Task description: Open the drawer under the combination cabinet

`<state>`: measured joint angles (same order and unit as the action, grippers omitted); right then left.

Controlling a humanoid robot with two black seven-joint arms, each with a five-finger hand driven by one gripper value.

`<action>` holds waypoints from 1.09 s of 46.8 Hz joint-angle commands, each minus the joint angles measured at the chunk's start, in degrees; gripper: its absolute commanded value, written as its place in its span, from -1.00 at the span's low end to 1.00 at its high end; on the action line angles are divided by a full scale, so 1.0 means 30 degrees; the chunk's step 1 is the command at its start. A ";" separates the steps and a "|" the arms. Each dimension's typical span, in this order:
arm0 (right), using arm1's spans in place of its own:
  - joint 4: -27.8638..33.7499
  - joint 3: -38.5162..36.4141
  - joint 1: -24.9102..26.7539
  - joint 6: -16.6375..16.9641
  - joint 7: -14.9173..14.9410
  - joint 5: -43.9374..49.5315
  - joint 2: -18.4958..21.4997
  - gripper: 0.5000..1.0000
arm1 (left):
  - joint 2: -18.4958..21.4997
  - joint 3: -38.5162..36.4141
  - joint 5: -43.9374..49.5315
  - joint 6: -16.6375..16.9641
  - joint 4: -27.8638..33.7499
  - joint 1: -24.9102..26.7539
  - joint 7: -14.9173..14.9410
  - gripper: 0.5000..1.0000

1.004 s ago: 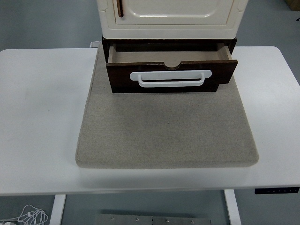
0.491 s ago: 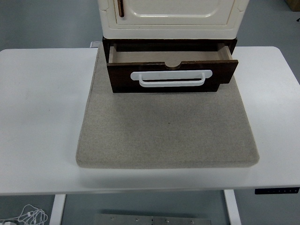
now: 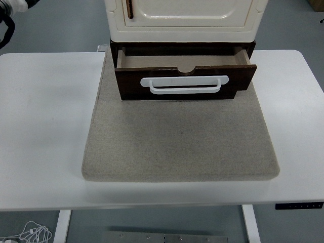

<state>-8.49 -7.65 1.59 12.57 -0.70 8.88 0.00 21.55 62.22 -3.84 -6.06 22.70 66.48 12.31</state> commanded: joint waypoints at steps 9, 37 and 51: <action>0.0017 0.0000 -0.0002 0.0000 0.0000 0.0000 0.0000 0.70 | -0.1410 0.0003 0.0635 -0.1641 -0.0446 -0.2032 -0.0177 1.00; 0.0017 0.0029 -0.0002 0.0000 0.0000 0.0000 0.0000 0.70 | -0.2583 0.0003 0.1338 -0.3517 -0.0975 -0.2649 -0.2726 1.00; 0.0017 0.0029 0.0115 0.0000 0.0000 0.0000 0.0000 0.70 | -0.3462 0.0032 0.1368 -0.3254 -0.0975 -0.2649 -0.3634 1.00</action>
<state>-8.44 -7.56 1.91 12.57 -0.70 8.88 0.00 11.92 62.11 0.18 -16.34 19.78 58.50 1.89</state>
